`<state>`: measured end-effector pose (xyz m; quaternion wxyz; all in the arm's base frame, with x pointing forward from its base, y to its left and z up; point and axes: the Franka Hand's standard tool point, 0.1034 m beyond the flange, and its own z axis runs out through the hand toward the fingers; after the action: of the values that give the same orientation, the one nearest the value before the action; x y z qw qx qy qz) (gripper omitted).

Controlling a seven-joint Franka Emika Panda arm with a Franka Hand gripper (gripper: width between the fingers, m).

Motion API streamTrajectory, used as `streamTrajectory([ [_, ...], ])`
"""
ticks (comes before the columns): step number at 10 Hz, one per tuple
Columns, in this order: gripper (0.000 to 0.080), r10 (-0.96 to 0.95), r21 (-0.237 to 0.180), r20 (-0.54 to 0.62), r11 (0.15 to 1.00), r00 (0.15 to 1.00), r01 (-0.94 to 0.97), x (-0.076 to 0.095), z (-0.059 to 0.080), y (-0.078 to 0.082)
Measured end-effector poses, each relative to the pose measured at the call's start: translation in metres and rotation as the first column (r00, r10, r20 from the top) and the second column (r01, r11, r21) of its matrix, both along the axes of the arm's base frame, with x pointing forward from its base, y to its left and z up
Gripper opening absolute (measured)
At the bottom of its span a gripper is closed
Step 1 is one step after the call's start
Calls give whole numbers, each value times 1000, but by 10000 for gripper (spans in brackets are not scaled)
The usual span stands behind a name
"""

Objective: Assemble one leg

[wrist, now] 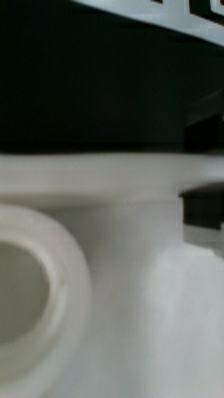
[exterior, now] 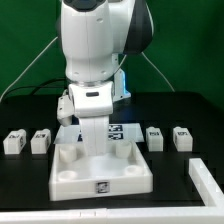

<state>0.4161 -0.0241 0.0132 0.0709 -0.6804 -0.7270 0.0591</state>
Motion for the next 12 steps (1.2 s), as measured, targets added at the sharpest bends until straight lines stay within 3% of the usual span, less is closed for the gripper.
streamTrajectory([
  [7, 77, -1, 0, 1, 1000, 1000, 1, 0, 0, 0],
  [10, 77, -28, 18, 37, 999, 999, 27, 51, 0, 42],
  [11, 77, -105, 23, 49, 994, 993, 104, 80, 1, 67],
  [12, 77, -104, 21, 30, 994, 994, 103, 79, -1, 72],
])
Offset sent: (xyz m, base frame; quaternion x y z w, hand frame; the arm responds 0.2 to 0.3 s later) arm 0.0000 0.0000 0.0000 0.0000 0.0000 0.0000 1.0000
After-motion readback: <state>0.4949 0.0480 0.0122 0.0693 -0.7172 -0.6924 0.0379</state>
